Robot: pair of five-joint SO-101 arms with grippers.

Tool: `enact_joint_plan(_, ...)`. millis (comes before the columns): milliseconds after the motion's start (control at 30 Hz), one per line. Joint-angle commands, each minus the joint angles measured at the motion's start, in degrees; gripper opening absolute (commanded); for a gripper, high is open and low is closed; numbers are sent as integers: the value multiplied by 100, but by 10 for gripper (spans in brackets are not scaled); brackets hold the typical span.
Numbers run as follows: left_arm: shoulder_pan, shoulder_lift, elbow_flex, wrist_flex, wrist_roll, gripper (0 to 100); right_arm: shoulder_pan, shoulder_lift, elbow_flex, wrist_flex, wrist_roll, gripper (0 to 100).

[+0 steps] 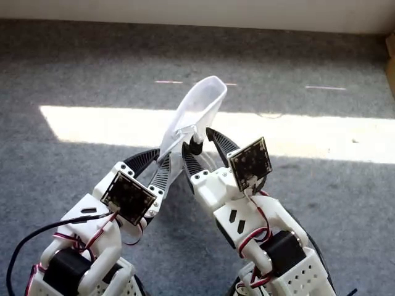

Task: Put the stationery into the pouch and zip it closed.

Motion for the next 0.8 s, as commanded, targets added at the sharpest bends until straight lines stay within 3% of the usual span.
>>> enact_joint_plan(0, -84, 4, 40, -9, 35, 6, -40, 31, -57, -163, -18, 132)
enact_joint_plan(333, -84, 4, 40, -9, 35, 6, 171, -4, -48, -163, 466, 12)
enact_joint_plan(767, -84, 4, 40, -9, 18, 6, 1332, -22, -66, -163, 431, 6)
